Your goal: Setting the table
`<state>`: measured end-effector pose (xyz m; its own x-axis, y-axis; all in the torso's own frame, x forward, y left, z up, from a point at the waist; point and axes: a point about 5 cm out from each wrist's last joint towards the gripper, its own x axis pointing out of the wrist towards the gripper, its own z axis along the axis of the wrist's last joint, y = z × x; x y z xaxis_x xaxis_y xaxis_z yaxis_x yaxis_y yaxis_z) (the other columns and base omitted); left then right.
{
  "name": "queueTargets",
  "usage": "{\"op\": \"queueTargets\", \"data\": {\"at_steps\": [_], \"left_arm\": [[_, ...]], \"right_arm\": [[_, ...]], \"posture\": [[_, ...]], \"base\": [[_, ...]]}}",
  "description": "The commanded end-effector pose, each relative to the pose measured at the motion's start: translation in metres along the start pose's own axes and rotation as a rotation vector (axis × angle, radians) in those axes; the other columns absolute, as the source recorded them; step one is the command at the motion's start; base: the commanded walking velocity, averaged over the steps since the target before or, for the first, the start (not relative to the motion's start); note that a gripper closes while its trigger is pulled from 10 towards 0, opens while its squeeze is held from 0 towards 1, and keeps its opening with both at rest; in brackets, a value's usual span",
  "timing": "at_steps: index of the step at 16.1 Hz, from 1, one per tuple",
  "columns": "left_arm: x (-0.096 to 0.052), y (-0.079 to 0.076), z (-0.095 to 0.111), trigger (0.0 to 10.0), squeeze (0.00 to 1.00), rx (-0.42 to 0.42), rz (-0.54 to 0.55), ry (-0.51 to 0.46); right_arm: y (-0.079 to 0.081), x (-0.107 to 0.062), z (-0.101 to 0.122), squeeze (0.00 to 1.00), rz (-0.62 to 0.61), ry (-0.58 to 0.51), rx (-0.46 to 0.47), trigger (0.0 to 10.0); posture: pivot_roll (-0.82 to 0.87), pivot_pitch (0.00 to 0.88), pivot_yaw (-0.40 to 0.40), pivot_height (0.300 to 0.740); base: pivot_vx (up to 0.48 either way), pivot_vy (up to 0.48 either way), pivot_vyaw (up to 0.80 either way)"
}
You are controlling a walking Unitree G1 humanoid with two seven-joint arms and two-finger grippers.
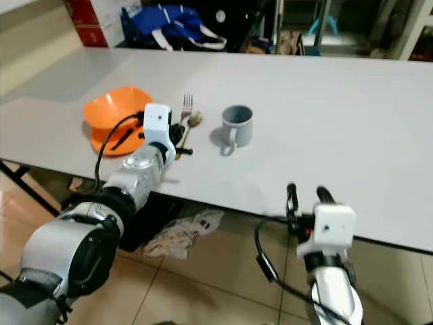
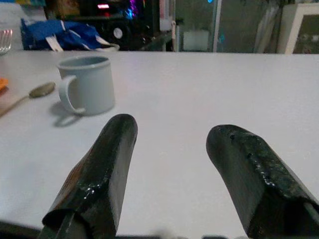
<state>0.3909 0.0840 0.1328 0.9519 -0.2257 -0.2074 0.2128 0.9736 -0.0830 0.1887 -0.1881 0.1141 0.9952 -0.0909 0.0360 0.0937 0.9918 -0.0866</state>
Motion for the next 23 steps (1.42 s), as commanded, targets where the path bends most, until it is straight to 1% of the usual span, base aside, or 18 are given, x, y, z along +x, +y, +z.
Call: {"op": "queueTargets", "data": {"at_steps": [1,2,3,5,7,10,11,12,13,14,15,17,18,19,20,21,22,23], "left_arm": [[0.001,0.002,0.004,10.0,0.00,0.006,0.013,-0.011],[0.001,0.001,0.003,10.0,0.00,0.004,0.013,-0.008],[0.000,-0.002,-0.004,10.0,0.00,-0.008,0.002,0.012],[-0.001,-0.005,-0.009,10.0,0.00,-0.004,-0.003,0.024],[-0.002,0.000,-0.010,10.0,0.00,-0.006,0.025,0.030],[-0.002,0.005,-0.007,10.0,0.00,-0.003,0.049,0.011],[-0.002,0.010,0.000,10.0,0.00,0.012,0.051,-0.034],[-0.002,0.011,0.003,10.0,0.00,0.016,0.048,-0.052],[-0.002,0.012,0.010,10.0,0.00,0.028,0.029,-0.109],[-0.004,0.010,0.019,10.0,0.00,0.045,-0.008,-0.193],[-0.008,0.008,0.023,10.0,0.00,0.059,-0.044,-0.254],[-0.018,0.006,0.016,10.0,0.00,0.062,-0.085,-0.305],[-0.025,0.010,0.008,10.0,0.00,0.059,-0.089,-0.305],[-0.034,0.019,-0.003,10.0,0.00,0.102,-0.078,-0.300],[-0.041,0.026,-0.009,10.0,0.00,0.118,-0.071,-0.305],[-0.053,0.035,-0.020,10.0,0.00,0.128,-0.056,-0.296],[-0.068,0.041,-0.031,10.0,0.00,0.151,-0.069,-0.293],[-0.081,0.040,-0.037,10.0,0.00,0.173,-0.105,-0.310]], "right_arm": [[0.000,-0.003,0.007,0.00,0.006,-0.012,-0.008,10.0],[0.000,-0.005,0.007,0.00,0.003,-0.009,-0.008,10.0],[0.000,-0.012,0.009,0.00,0.002,0.006,-0.013,10.0],[0.000,-0.022,0.010,0.00,0.002,0.025,-0.019,10.0],[-0.001,-0.029,0.010,0.00,-0.003,0.043,-0.023,10.0],[-0.001,-0.030,0.010,0.00,-0.006,0.053,-0.024,10.0],[-0.001,-0.026,0.009,0.00,-0.007,0.052,-0.023,10.0],[-0.001,-0.024,0.008,0.00,-0.009,0.050,-0.022,10.0],[-0.001,-0.018,0.007,0.00,-0.014,0.041,-0.015,10.0],[0.001,-0.010,0.006,0.00,-0.016,0.028,-0.006,10.0],[0.004,-0.003,0.004,0.00,-0.014,0.021,-0.003,10.0],[0.006,0.010,-0.001,0.00,-0.010,0.008,-0.001,10.0],[0.006,0.019,-0.003,0.00,-0.010,0.000,-0.004,10.0],[0.005,0.025,-0.005,0.00,-0.012,-0.005,-0.005,10.0],[0.005,0.027,-0.005,0.00,-0.014,-0.008,-0.004,10.0],[0.005,0.031,-0.007,0.00,-0.015,-0.013,-0.004,10.0],[0.003,0.037,-0.008,0.00,-0.015,-0.021,-0.006,10.0],[0.002,0.041,-0.009,0.00,-0.016,-0.025,-0.008,10.0]], "posture": [[-0.26,0.000,0.141,0.740],[-0.26,0.000,0.141,0.740],[-0.29,0.000,0.140,0.740],[-0.30,0.000,0.142,0.740],[-0.32,0.000,0.141,0.740],[-0.31,0.000,0.142,0.740],[-0.29,0.000,0.150,0.740],[-0.28,0.000,0.152,0.740],[-0.25,0.000,0.154,0.740],[-0.23,0.000,0.156,0.740],[-0.21,0.000,0.154,0.740],[-0.16,0.000,0.154,0.740],[-0.13,0.000,0.151,0.740],[-0.12,0.000,0.152,0.740],[-0.12,0.000,0.151,0.740],[-0.10,0.000,0.147,0.740],[-0.10,0.000,0.145,0.740],[-0.09,0.000,0.142,0.740]], "base": [[0.000,0.000,0.00],[0.000,0.000,0.00],[0.000,0.000,0.00],[0.000,0.000,0.00],[0.000,0.000,0.00],[0.000,0.000,0.00],[0.000,0.000,0.00],[0.000,0.000,0.00],[0.000,0.000,0.00],[0.000,0.000,0.00],[0.000,0.000,0.00],[0.000,0.000,0.00],[0.000,0.000,0.00],[0.000,0.000,0.00],[0.000,0.000,0.00],[0.000,0.000,0.00],[0.000,0.000,0.00],[0.000,0.000,0.00]]}}
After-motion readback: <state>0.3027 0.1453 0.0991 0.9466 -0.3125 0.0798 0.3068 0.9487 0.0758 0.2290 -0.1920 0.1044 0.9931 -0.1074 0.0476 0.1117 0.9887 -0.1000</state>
